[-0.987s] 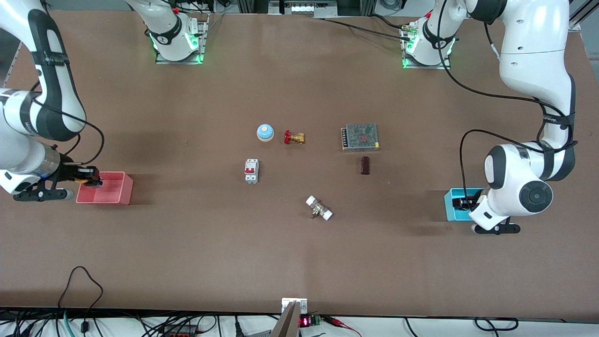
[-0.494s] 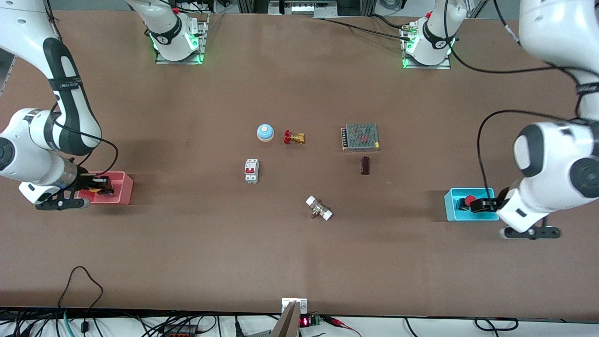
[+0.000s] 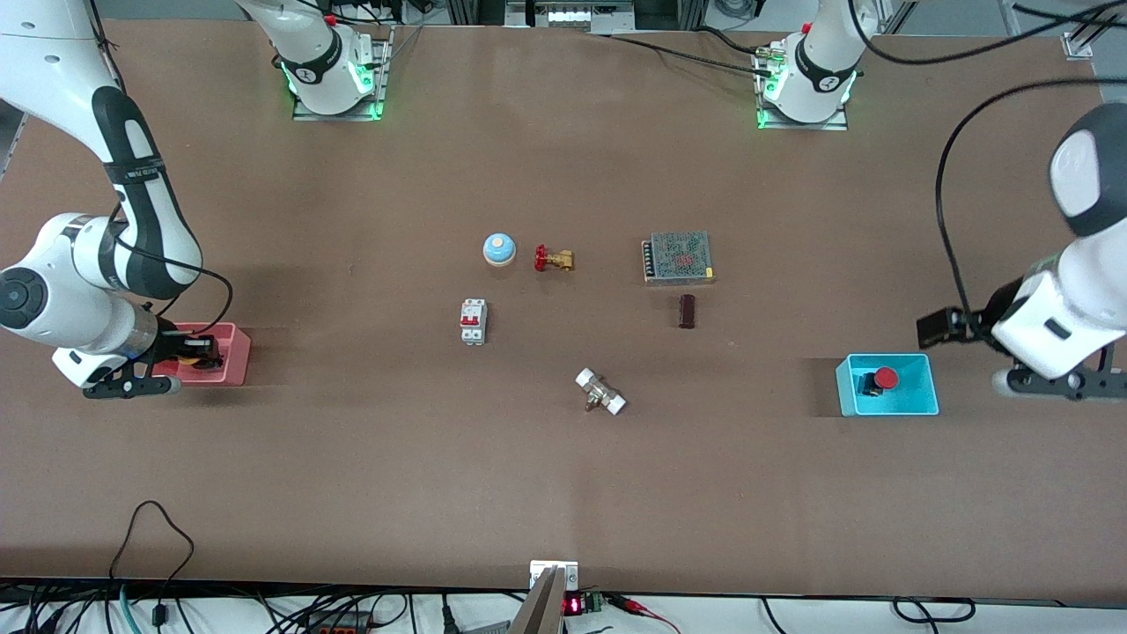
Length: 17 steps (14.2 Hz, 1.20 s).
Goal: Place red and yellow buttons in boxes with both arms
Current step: 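Open the left gripper over the cyan box and lift it away, then lower the yellow button into the pink box and open the right gripper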
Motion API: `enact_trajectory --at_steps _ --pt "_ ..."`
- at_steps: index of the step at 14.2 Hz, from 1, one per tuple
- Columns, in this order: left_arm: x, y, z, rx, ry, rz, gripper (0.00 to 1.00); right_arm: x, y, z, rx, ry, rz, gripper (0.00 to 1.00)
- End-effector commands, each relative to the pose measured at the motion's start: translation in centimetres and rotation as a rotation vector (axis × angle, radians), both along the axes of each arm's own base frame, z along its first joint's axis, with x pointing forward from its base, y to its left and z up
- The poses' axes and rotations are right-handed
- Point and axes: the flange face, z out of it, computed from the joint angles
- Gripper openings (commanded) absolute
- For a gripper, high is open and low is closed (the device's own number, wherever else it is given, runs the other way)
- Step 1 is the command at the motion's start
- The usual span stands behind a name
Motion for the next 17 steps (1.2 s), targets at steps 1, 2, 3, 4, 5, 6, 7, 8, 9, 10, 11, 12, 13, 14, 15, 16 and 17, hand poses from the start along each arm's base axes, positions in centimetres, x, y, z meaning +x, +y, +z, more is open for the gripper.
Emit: enact_trajectory --at_steps 1,2,3,4,5,6,7,8,9,10,11,12,13,14,15,16,17 --pt "-3.8 1.2 -0.4 -0.012 0.030 -0.054 1.00 -0.2 -0.4 -0.4 0.002 -0.007 0.012 0.11" --pt "-4.6 1.7 -0.8 -0.022 0.009 -0.121 1.00 -0.2 -0.6 -0.4 0.002 -0.010 0.009 0.11" --pt "-5.2 2.9 -1.2 -0.030 0.006 -0.171 1.00 -0.3 -0.8 -0.6 0.002 -0.010 0.007 0.11" --pt "-5.6 4.1 -0.9 -0.033 0.005 -0.178 1.00 -0.3 -0.9 -0.6 0.002 -0.010 0.005 0.11" --pt "-6.3 4.2 0.1 -0.038 0.011 -0.169 1.00 -0.4 -1.2 -0.6 0.001 -0.010 0.001 0.12" --pt "-7.0 3.8 0.5 -0.043 0.033 -0.173 1.00 -0.4 -1.5 -0.6 0.001 -0.010 -0.004 0.12" --pt "-7.6 3.5 1.2 -0.044 0.049 -0.147 1.00 -0.5 -1.8 -0.6 0.001 -0.009 -0.007 0.12" --pt "-7.9 3.4 1.2 -0.043 0.063 -0.110 1.00 -0.5 -1.7 -0.6 0.002 -0.010 -0.004 0.12" --pt "-7.7 2.8 1.4 -0.041 0.058 -0.112 1.00 -0.5 -1.7 -0.9 0.003 -0.007 -0.003 0.12" --pt "-7.5 1.7 1.6 -0.037 0.049 -0.115 1.00 -0.5 -1.8 -1.0 0.003 -0.011 -0.005 0.13" --pt "-7.4 1.0 2.1 -0.010 0.036 -0.097 1.00 -0.6 -1.8 -1.4 0.003 -0.014 -0.005 0.13" --pt "-7.4 -0.8 2.5 0.007 0.031 -0.090 1.00 -0.7 -1.8 -1.7 0.003 -0.017 -0.005 0.21" --pt "-7.5 -2.2 2.5 0.026 0.029 -0.085 1.00 -0.7 -1.8 -1.8 0.003 -0.021 -0.006 0.30" --pt "-7.7 -2.5 2.8 0.044 0.028 -0.096 1.00 -0.8 -1.8 -1.9 0.003 -0.019 -0.007 0.46" --pt "-7.9 -2.8 3.0 0.044 0.027 -0.102 1.00 -0.8 -1.8 -2.1 0.004 -0.016 -0.007 0.61" --pt "-7.9 -2.6 3.0 0.043 0.028 -0.099 1.00 -0.8 -1.8 -2.1 0.004 -0.016 -0.007 0.74" --pt "-7.7 -2.3 2.9 0.037 0.026 -0.094 1.00 -0.8 -1.8 -2.1 0.005 -0.016 -0.009 0.80"
